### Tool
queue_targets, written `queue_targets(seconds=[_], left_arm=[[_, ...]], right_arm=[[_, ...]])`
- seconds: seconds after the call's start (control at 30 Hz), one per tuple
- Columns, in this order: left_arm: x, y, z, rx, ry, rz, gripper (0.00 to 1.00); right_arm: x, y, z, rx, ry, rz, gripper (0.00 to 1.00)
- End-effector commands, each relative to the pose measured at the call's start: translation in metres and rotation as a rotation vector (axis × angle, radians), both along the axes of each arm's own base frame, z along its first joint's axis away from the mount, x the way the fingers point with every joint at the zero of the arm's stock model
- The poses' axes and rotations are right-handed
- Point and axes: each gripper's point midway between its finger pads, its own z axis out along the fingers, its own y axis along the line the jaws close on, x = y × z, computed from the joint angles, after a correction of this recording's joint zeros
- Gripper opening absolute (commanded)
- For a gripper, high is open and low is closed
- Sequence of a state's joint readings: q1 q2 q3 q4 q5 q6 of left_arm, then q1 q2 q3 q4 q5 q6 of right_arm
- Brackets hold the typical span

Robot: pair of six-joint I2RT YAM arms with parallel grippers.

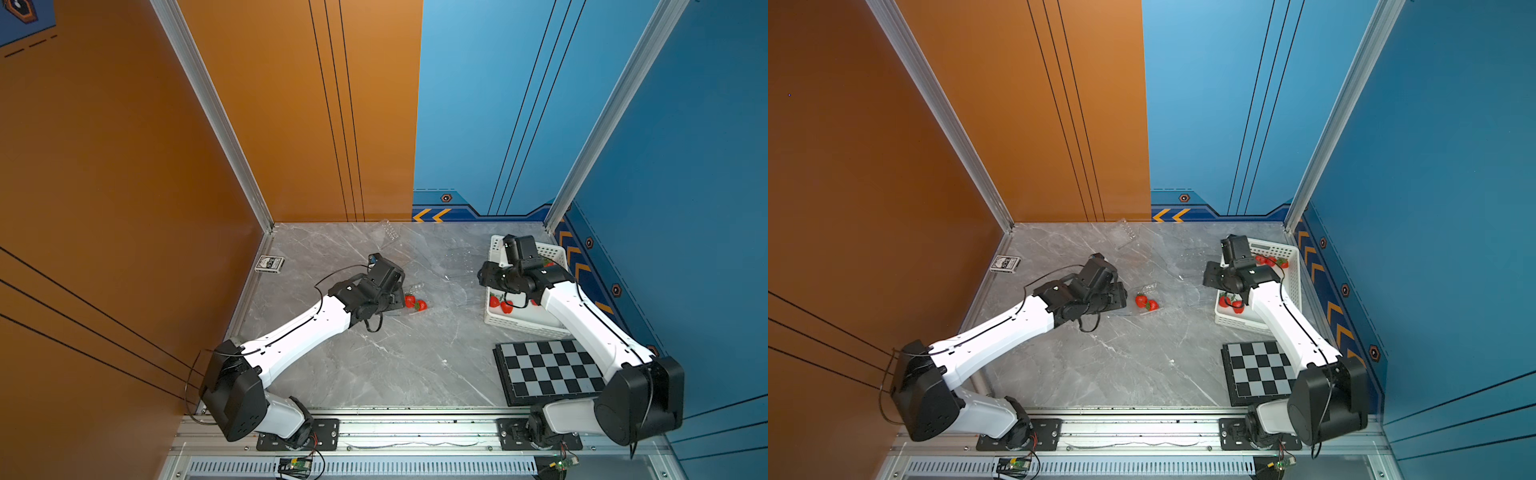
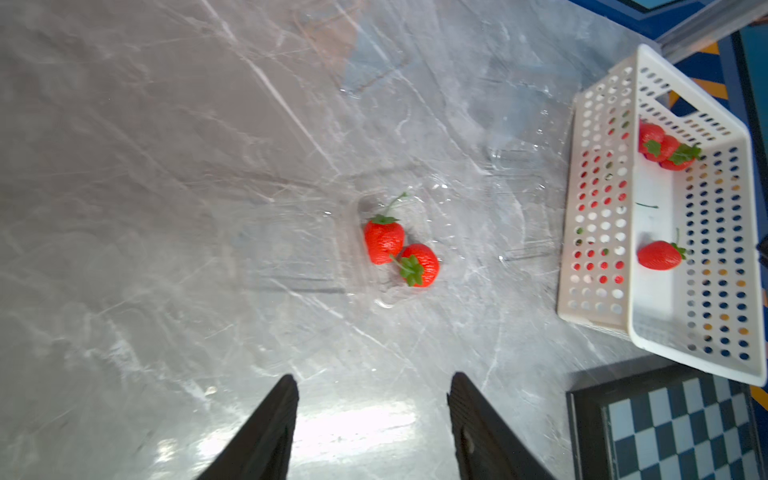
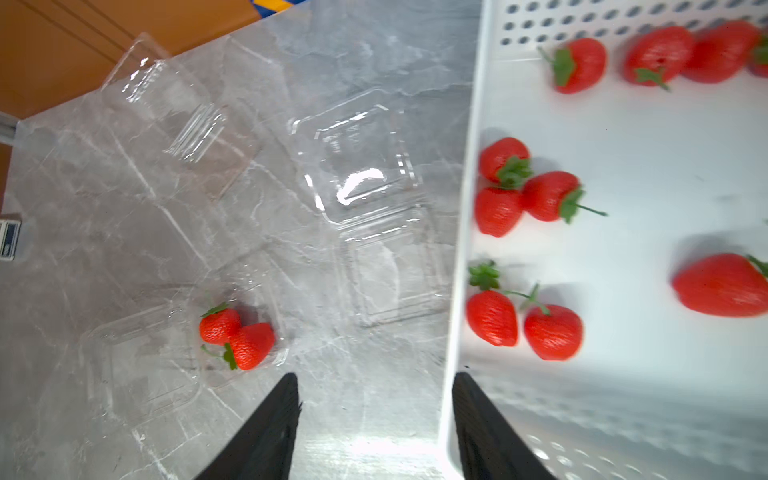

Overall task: Pack strawberries into containers
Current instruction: Place the strawberry in the packing box, then pick up the strawberry from the basket.

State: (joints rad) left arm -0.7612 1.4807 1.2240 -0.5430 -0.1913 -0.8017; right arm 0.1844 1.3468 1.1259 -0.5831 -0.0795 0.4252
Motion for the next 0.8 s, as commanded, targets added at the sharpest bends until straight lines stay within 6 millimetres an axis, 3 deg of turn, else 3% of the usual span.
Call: queue_targets(seconds=[0.0, 0.23, 0.33, 0.47, 0.77], left_arm=[[0.005, -0.029, 0.003, 0.025, -0.017, -0.057, 0.61], [0.005, -0.1, -0.003, 0.013, 0.003, -0.209, 0.6], [0.006, -0.119, -0.006, 0.007, 0.009, -0.247, 0.6], [0.007, -0.132, -0.013, 0.018, 0.02, -0.271, 0.6], [0.007, -0.139, -0.028, 0.032, 0.045, -0.289, 0.6]], right_arm=[[-0.019, -0.021, -0.015, 0.016, 0.053, -0.026, 0.62], [-0.037, -0.061, -0.049, 0.007, 0.134, -0.138, 0.62], [-0.042, -0.07, -0.061, -0.006, 0.166, -0.154, 0.62], [-0.044, -0.076, -0.069, -0.015, 0.191, -0.16, 0.62], [-0.045, -0.081, -0.082, -0.028, 0.23, -0.168, 0.61]])
